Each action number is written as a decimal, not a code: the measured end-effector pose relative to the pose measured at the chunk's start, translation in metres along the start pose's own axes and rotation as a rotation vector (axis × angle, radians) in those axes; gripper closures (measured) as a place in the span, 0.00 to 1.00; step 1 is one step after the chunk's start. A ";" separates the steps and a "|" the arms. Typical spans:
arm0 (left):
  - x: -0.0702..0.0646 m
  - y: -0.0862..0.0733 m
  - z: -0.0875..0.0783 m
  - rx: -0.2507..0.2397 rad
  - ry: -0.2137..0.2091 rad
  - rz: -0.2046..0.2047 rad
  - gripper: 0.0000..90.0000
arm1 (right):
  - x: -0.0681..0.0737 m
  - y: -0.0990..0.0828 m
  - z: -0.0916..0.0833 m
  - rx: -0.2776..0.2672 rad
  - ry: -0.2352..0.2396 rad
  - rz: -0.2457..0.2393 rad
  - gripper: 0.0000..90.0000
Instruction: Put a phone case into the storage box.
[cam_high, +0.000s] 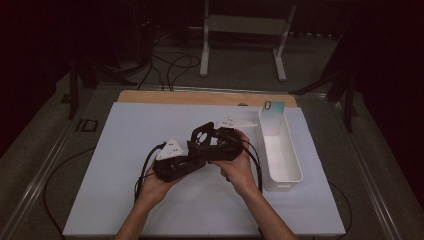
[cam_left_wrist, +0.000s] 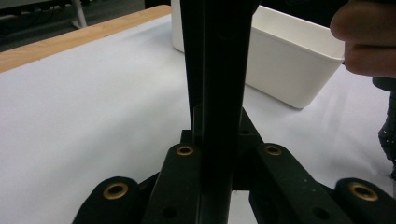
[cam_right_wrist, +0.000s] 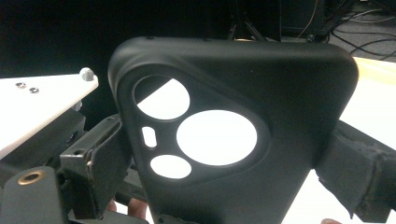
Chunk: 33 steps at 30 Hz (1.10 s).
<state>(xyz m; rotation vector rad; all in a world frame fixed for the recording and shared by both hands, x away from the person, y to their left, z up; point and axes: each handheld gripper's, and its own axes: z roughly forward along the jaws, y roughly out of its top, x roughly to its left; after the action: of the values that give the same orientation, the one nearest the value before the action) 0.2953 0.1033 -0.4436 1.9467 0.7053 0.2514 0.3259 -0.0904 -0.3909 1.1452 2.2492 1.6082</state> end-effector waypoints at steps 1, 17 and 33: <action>-0.001 0.000 0.000 0.000 -0.002 0.001 0.94 | 0.001 0.000 0.000 0.009 -0.009 -0.005 0.12; -0.001 0.000 0.000 -0.006 -0.036 0.004 0.83 | 0.009 -0.002 0.002 0.018 -0.030 -0.081 0.15; 0.004 0.001 -0.006 -0.047 0.068 -0.052 0.11 | 0.006 -0.003 0.001 0.016 -0.037 -0.067 0.14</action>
<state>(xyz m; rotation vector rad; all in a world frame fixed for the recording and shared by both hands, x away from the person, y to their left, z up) 0.2964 0.1101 -0.4409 1.8798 0.7866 0.3004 0.3213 -0.0861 -0.3923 1.0825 2.2559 1.5337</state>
